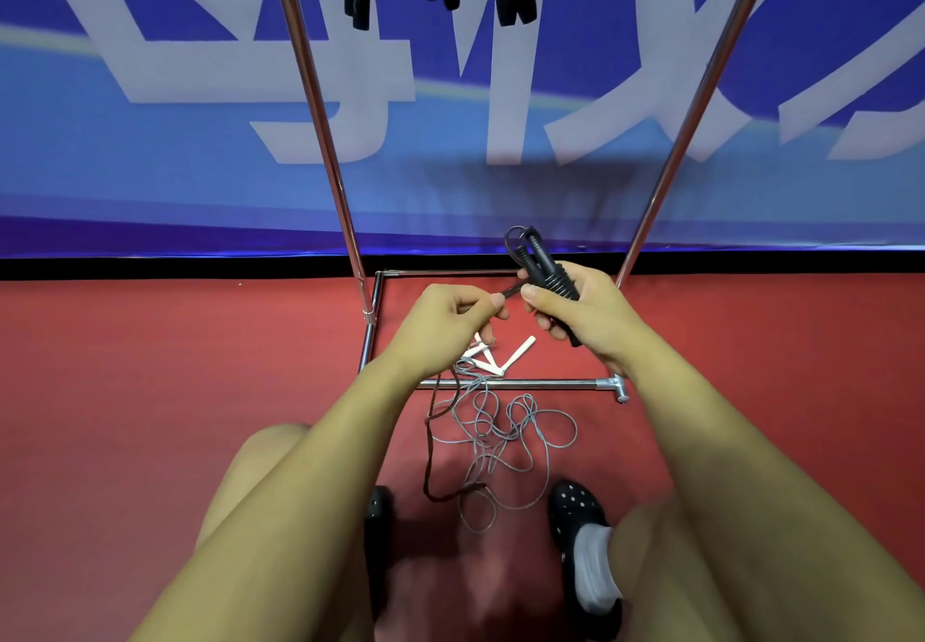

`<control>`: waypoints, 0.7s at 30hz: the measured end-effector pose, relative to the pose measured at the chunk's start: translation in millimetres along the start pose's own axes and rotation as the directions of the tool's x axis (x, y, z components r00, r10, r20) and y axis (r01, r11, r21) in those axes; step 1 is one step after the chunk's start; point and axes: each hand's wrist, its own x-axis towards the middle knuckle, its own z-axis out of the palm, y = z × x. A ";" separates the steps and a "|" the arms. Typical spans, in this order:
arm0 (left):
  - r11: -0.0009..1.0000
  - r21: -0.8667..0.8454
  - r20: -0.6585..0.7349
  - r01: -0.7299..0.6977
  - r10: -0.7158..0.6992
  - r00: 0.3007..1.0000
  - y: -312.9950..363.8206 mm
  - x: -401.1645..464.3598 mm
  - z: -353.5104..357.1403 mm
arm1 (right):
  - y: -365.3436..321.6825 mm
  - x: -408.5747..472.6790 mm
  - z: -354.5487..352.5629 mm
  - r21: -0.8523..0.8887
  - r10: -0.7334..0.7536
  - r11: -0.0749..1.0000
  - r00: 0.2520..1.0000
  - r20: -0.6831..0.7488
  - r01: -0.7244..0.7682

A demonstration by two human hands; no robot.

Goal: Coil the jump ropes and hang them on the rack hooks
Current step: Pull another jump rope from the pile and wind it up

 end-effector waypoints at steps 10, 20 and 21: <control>0.999 0.043 -0.103 0.017 -0.013 0.995 -1.8 2.5 6.3 | 3.3 7.2 0.7 0.320 0.218 0.914 0.967 0.135 -0.251; 0.997 0.083 -0.120 0.002 0.008 0.993 -1.3 1.9 4.2 | 9.2 3.7 10.7 0.242 0.161 0.952 0.980 0.118 -0.185; 0.998 0.064 -0.120 0.014 -0.006 0.993 -0.9 1.7 5.0 | 8.8 3.4 11.4 0.210 0.155 0.962 0.982 0.104 -0.174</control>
